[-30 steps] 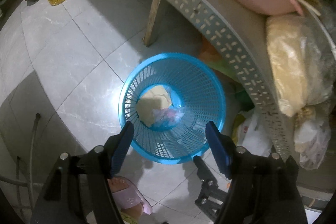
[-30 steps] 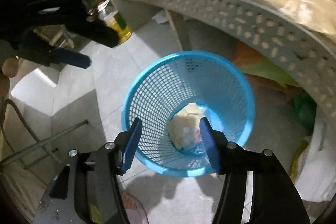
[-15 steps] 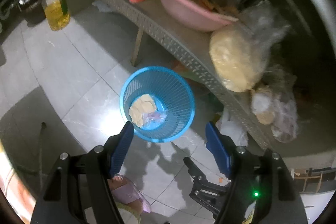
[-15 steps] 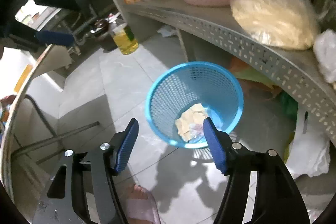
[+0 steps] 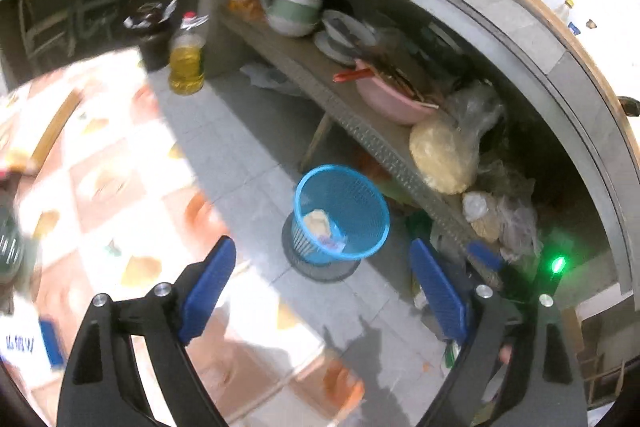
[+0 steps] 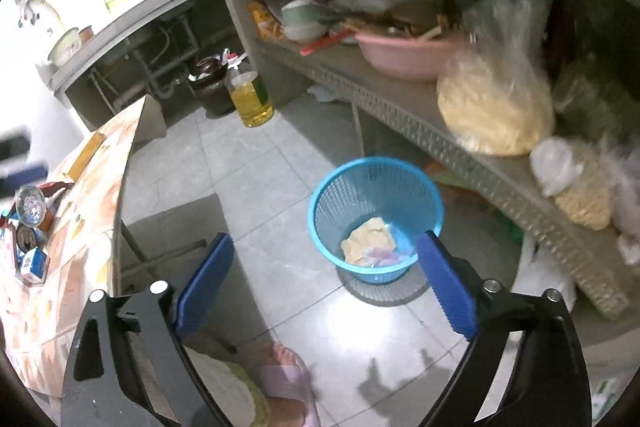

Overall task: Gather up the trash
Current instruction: 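Move both open tools back from the basket to the table, then grasp the clear plastic wrapper beside the pink sponge with the right tool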

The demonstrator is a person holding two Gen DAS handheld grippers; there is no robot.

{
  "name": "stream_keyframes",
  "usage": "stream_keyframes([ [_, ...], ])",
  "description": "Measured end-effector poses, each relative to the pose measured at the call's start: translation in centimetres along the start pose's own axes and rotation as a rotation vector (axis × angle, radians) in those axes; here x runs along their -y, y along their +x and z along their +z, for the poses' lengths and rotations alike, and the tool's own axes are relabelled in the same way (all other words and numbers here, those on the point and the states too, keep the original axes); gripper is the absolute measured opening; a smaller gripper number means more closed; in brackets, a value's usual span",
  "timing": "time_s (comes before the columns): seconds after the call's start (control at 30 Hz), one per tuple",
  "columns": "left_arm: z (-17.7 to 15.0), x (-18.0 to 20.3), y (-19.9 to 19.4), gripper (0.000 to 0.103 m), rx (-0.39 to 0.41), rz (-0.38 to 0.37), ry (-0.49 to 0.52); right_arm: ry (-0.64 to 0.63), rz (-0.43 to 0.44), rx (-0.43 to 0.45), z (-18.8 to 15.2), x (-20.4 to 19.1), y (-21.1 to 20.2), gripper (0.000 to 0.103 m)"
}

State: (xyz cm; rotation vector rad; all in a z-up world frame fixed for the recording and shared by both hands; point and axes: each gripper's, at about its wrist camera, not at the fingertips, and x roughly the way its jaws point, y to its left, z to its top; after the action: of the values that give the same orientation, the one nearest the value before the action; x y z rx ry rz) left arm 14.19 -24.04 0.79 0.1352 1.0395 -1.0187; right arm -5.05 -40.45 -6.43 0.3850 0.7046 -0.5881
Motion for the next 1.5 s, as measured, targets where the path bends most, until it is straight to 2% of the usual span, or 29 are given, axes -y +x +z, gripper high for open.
stream_keyframes([
  [0.03, -0.8, -0.6, -0.7, 0.087, 0.0, -0.005, -0.003, -0.022, -0.004, 0.013, 0.3, -0.7, -0.6, 0.096],
  [0.1, -2.1, -1.6, -1.9, 0.088, 0.007, 0.001, -0.013, -0.075, -0.015, 0.042, 1.0, -2.6, -1.7, 0.095],
  [0.23, -5.3, -4.3, -5.4, 0.097, 0.081, 0.015, -0.089, -0.168, 0.009, 0.08, 2.0, -6.7, -3.1, 0.095],
  [0.4, -9.0, -7.6, -9.5, 0.097, 0.153, 0.018, -0.16, -0.296, 0.056, 0.087, 1.7, -12.5, -3.5, 0.095],
  [0.6, -13.8, -11.1, -14.7, 0.097, 0.238, 0.087, -0.2, -0.45, 0.14, 0.115, 0.9, -19.6, -3.9, 0.095],
  [0.67, -15.4, -12.1, -16.4, 0.097, 0.292, 0.108, -0.215, -0.477, 0.158, 0.118, 0.8, -21.5, -4.0, 0.095],
  [0.8, -17.4, -13.5, -19.1, 0.097, 0.379, 0.201, -0.212, -0.517, 0.229, 0.134, 0.2, -24.9, -4.6, 0.095],
  [0.87, -18.2, -14.1, -20.2, 0.097, 0.416, 0.276, -0.186, -0.531, 0.298, 0.129, -0.1, -26.2, -4.8, 0.095],
  [0.93, -18.8, -14.7, -21.0, 0.097, 0.442, 0.381, -0.154, -0.529, 0.361, 0.114, -0.5, -27.3, -5.1, 0.095],
  [1.03, -19.3, -15.7, -21.3, 0.097, 0.446, 0.512, -0.124, -0.508, 0.437, 0.07, -0.8, -28.5, -4.6, 0.095],
  [1.17, -19.9, -17.1, -19.8, 0.098, 0.392, 0.691, -0.07, -0.49, 0.458, 0.016, -1.2, -29.6, -3.8, 0.095],
  [1.27, -20.5, -17.9, -19.0, 0.097, 0.381, 0.747, -0.047, -0.486, 0.467, -0.026, -1.6, -30.3, -3.0, 0.095],
  [1.4, -20.5, -18.8, -18.9, 0.097, 0.396, 0.781, -0.043, -0.488, 0.493, -0.078, -2.2, -31.2, -2.5, 0.095],
  [1.5, -20.3, -19.7, -19.7, 0.097, 0.419, 0.767, -0.079, -0.458, 0.59, -0.141, -2.1, -32.5, -2.0, 0.095],
])
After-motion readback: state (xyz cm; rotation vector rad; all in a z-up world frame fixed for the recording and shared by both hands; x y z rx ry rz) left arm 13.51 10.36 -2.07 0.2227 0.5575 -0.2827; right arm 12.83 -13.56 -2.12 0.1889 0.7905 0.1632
